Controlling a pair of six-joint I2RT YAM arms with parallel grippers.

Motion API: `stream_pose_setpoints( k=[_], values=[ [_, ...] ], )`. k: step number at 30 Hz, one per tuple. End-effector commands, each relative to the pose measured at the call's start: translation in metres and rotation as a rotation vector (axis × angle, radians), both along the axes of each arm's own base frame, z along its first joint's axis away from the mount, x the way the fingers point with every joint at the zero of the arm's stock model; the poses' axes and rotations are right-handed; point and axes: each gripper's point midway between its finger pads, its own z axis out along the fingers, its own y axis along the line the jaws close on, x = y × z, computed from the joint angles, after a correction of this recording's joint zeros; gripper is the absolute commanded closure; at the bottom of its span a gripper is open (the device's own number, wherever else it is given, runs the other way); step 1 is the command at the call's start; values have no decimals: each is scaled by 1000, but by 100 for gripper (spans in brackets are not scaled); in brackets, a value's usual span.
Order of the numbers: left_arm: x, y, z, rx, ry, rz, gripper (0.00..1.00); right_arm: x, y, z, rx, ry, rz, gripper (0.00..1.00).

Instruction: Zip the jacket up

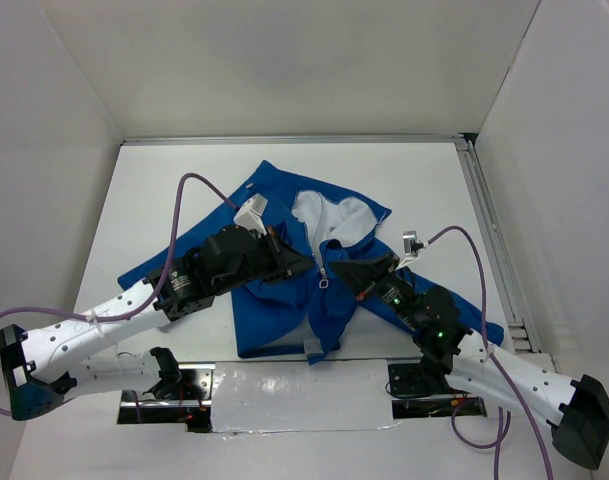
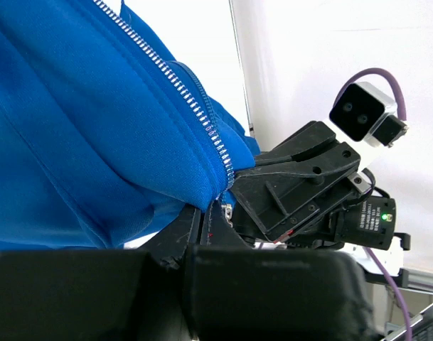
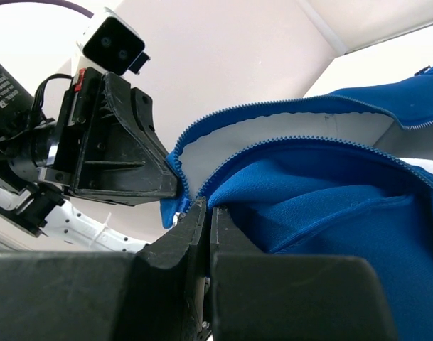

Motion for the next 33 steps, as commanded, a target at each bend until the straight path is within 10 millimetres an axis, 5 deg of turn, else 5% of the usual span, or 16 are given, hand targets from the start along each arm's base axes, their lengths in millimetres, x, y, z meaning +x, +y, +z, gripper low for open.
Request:
stream_pose_setpoints(
  k=[1, 21, 33],
  values=[
    [1, -5, 27, -80, -31, 5, 100, 0, -2, 25, 26, -43, -16, 100],
    [6, -10, 17, -37, 9, 49, 100, -4, -2, 26, 42, -49, 3, 100],
    [3, -15, 17, -53, 19, 54, 100, 12, -7, 20, 146, 83, -85, 100]
  ],
)
